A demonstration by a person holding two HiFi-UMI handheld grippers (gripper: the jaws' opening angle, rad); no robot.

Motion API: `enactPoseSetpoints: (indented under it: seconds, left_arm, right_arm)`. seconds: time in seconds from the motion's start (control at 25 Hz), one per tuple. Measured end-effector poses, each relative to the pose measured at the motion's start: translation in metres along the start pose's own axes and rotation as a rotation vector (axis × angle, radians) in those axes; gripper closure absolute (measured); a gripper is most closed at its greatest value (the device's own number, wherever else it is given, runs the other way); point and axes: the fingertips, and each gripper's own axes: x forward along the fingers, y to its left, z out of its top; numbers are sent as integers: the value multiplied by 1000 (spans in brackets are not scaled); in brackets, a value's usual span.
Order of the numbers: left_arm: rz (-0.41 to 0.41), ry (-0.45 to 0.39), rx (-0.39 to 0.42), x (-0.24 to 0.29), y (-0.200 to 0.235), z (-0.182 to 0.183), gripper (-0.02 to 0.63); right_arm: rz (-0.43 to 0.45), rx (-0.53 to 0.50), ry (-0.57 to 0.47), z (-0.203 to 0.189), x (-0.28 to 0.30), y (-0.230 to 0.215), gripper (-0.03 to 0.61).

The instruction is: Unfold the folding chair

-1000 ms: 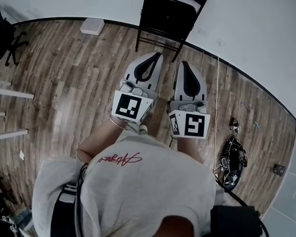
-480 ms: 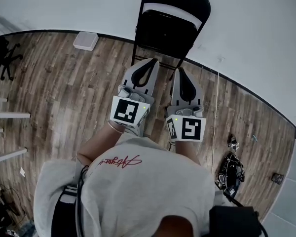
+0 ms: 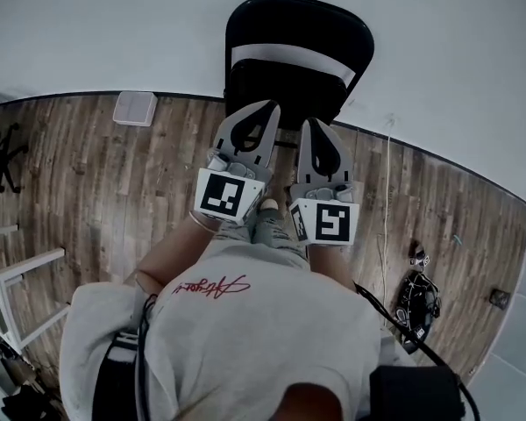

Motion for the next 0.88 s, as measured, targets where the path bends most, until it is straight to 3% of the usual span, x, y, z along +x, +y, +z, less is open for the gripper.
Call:
enactPoseSetpoints:
  seconds: [0.16,0.28,0.32,0.4,0.48,0.64,0.76,0.88]
  left_arm:
    - [-51,34,23,32,19,-17,597]
    - [-102,147,91,68,49,-35,594]
    - [-123,195,108,82,61,-40,565]
    - [-186,316,135,115,82,-52,375]
    - [-225,453,187,146,107,-70,328]
    - [-156,673,193,183,176,-117,286]
    - [-83,746,263,193,210,-137,282]
    - [-37,857,197,190,232,-170,282]
  right_arm:
    - [-17,24,53,-23,32,-16,561]
    - [-31,55,106,-44,52,-27,561]
    - [-33,67,123,-50,58,-30,561]
    - [-34,92,148,-60,67,-35,560]
    - [-35,114,164,-69,74,-41,560]
    - [-40,151,190,-84,85,-47,560]
    - [-47,165,218,-96,89,-51,560]
    - [-47,181,242,-108,93,-53,560]
